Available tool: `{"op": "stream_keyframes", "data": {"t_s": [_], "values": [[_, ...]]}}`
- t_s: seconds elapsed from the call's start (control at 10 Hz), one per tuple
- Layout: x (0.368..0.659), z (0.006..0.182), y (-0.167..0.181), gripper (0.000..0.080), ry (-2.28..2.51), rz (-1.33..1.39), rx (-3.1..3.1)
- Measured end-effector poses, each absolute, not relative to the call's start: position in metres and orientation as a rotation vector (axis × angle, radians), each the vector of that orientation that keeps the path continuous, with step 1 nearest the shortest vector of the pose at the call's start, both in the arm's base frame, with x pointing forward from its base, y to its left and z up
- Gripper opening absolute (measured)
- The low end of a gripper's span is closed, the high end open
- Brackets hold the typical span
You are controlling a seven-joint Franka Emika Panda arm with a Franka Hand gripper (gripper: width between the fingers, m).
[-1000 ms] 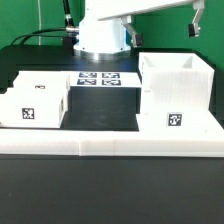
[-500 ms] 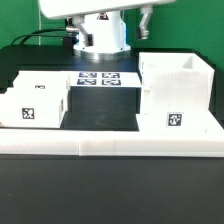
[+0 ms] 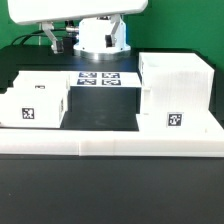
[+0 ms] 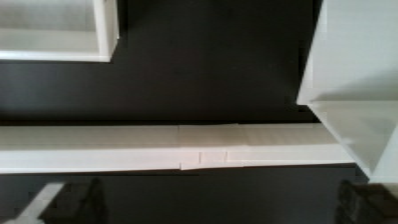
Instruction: Assemble drawer
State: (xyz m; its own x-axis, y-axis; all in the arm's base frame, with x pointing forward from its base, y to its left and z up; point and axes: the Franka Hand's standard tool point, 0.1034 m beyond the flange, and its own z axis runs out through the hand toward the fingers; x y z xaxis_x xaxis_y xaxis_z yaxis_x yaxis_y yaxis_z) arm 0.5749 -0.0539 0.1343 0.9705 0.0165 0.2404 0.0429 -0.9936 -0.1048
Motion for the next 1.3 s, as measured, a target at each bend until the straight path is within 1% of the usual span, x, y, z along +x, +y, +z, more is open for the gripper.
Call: {"op": "stream_keyframes", "data": {"t_s": [0.1, 0.2, 0.5, 0.6, 0.7, 0.8, 1.2, 1.3], "values": [[0.572, 0.133, -0.054, 0.0649, -0.008, -0.343, -3.005], [0.563, 0.126, -0.054, 0.0649, 0.096, -0.256, -2.987], [0.547, 0.089, -0.071, 0.0649, 0.173, -0.164, -3.000], [0.544, 0.078, -0.081, 0.0649, 0.155, -0.176, -3.018], [0.541, 0.072, -0.085, 0.0649, 0.154, -0.179, -3.029], [0.542, 0.074, -0.082, 0.0649, 0.153, -0.178, -3.025], [0.542, 0.073, -0.083, 0.0649, 0.155, -0.175, -3.025], [0.534, 0.069, -0.083, 0.0649, 0.162, -0.096, -3.001]]}}
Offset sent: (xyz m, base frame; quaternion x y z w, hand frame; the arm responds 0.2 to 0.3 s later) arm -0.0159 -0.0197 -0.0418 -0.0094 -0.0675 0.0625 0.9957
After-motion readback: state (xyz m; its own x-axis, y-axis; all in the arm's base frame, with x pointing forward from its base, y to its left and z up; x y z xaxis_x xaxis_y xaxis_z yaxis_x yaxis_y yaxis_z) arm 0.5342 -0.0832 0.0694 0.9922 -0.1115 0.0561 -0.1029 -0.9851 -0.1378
